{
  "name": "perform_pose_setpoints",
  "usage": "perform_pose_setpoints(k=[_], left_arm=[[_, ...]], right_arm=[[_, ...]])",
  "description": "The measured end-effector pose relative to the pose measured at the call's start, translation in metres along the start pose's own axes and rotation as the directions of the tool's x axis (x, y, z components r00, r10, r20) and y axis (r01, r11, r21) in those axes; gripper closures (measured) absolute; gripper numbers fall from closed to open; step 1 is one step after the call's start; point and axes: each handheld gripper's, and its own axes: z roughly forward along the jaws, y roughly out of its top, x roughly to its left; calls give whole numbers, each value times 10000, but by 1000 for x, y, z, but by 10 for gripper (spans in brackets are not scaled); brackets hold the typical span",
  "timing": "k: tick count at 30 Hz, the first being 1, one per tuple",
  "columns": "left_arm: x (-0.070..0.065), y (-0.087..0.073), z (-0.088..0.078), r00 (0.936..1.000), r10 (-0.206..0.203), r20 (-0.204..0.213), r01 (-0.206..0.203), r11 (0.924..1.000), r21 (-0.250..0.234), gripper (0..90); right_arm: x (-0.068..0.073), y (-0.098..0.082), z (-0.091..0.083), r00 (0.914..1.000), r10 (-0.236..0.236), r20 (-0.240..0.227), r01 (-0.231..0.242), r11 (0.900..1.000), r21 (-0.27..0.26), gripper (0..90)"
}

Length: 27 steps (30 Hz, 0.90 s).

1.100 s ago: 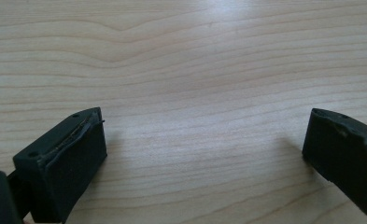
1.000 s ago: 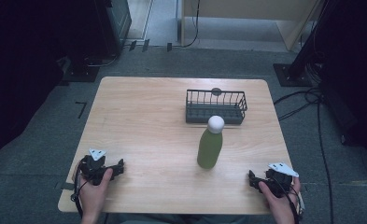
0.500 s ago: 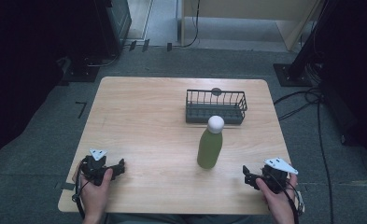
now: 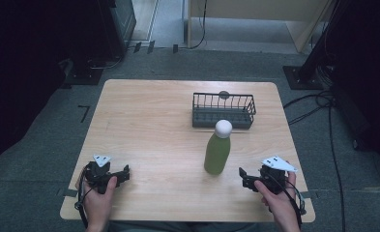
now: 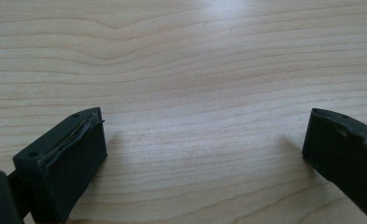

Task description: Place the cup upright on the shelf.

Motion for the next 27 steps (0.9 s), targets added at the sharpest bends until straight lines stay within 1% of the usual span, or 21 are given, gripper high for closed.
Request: perform_pose_setpoints(k=[3,4,5,8,12,17,18,19,22,27], left_arm=[[0,0,0,10000,4,1,-4,10000,2,0],[0,0,0,10000,2,1,-2,10000,3,0],[0,0,0,10000,2,1,-2,10000,3,0],[0,0,0,10000,3,2,-3,10000,4,0],[0,0,0,10000,1,1,-1,10000,2,0],[0,0,0,10000,4,1,-4,10000,1,0],[0,0,0,10000,4,1,-4,10000,3,0],[0,0,0,10000,4,1,-4,10000,3,0],[0,0,0,10000,2,1,-2,10000,2,0],[0,0,0,10000,4,1,-4,10000,2,0]], right_arm=[[6,4,2,9997,-87,-212,85,9999,-65,46],[11,6,3,9992,-155,-365,150,9998,-119,56],[11,6,3,9992,-155,-365,150,9998,-119,56],[19,10,5,9971,-230,-726,221,9997,-126,56],[30,16,7,9907,-445,-1288,416,9988,-251,56],[44,22,10,9813,-656,-1810,608,9976,-324,56],[48,25,12,9807,-657,-1843,601,9976,-358,60],[48,25,12,9807,-657,-1843,601,9976,-358,60],[54,29,15,9821,-644,-1771,579,9975,-416,60],[64,39,21,9820,-580,-1795,487,9973,-555,65]])
